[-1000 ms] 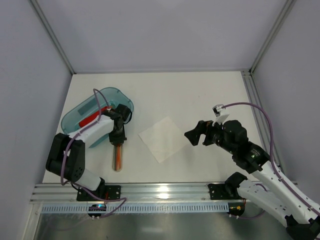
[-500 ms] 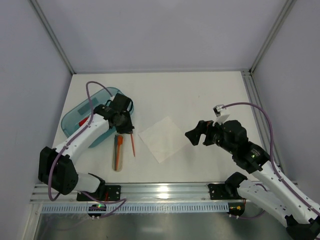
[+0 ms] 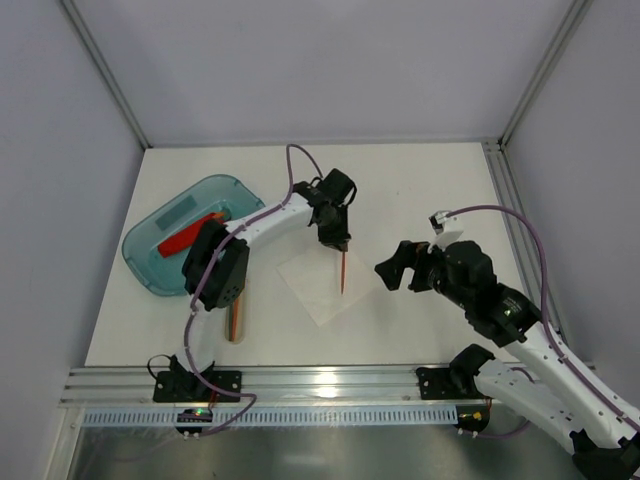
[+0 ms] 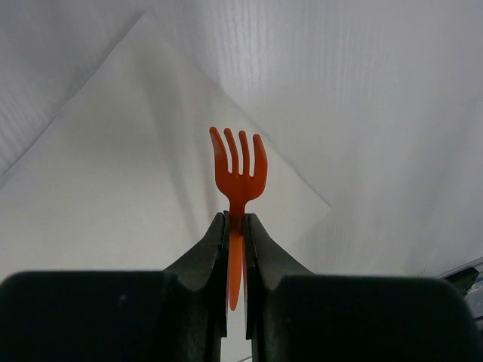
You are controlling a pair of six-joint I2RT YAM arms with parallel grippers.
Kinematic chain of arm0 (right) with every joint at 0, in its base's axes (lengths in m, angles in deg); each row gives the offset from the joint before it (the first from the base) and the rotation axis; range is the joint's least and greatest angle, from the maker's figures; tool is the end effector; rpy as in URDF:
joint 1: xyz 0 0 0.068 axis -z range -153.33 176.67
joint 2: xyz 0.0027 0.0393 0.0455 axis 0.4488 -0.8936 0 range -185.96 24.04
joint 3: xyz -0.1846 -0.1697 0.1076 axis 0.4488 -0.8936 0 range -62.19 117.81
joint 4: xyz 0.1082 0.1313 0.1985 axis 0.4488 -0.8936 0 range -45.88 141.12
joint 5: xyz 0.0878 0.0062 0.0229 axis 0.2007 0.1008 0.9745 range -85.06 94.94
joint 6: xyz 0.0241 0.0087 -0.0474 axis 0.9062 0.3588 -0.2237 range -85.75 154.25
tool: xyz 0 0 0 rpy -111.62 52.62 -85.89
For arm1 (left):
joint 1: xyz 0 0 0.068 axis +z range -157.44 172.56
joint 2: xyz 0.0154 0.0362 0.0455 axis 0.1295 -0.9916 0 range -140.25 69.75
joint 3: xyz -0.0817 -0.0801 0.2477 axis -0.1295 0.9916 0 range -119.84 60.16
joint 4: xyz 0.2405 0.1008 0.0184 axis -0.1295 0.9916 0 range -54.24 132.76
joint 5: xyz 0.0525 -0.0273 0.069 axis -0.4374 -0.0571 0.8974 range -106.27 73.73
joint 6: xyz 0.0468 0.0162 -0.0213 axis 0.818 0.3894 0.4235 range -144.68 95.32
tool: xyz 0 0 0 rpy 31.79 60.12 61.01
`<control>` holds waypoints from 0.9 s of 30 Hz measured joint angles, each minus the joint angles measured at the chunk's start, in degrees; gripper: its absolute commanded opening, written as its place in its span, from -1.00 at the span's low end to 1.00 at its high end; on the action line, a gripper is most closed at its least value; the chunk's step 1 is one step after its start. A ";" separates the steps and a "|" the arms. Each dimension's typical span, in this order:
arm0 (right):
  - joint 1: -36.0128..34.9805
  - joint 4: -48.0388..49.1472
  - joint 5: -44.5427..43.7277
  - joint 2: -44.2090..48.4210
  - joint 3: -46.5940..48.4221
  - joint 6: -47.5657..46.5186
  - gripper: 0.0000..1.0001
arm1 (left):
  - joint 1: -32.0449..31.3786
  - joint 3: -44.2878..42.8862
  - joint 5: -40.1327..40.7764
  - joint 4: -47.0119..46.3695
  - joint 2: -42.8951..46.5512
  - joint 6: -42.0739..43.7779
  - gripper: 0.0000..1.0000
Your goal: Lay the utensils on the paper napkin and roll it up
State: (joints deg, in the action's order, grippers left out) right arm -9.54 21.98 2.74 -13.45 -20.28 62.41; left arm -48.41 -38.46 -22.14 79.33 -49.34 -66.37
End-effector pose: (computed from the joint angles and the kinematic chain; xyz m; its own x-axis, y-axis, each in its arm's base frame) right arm 0.1216 0.0874 0.3072 -0.5629 0.1724 -0.8083 -0.3362 0.8457 0.4145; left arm 0.3349 -0.2956 0.2165 -0.9632 -0.0398 -0.2658 0.0608 0.9310 -0.3599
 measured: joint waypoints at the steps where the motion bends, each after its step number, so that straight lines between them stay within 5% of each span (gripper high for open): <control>1: 0.00 -0.09 -0.13 -0.02 0.11 -0.04 0.99 | -0.24 -1.27 -0.33 -0.09 -1.40 -0.17 -1.00; 21: 0.00 -1.44 -2.01 -1.01 1.70 -2.14 0.99 | -0.26 -3.78 2.14 0.87 -7.23 -1.40 -1.00; 27: 0.00 -1.44 -2.29 -1.01 1.70 -2.34 0.99 | -0.11 -3.78 2.91 1.11 -7.76 -1.49 -0.83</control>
State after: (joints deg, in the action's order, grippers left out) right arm -9.54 20.54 0.45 -14.46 -18.58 60.07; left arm -48.52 -42.25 -19.23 80.45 -57.10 -67.86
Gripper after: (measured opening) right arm 0.996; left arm 0.110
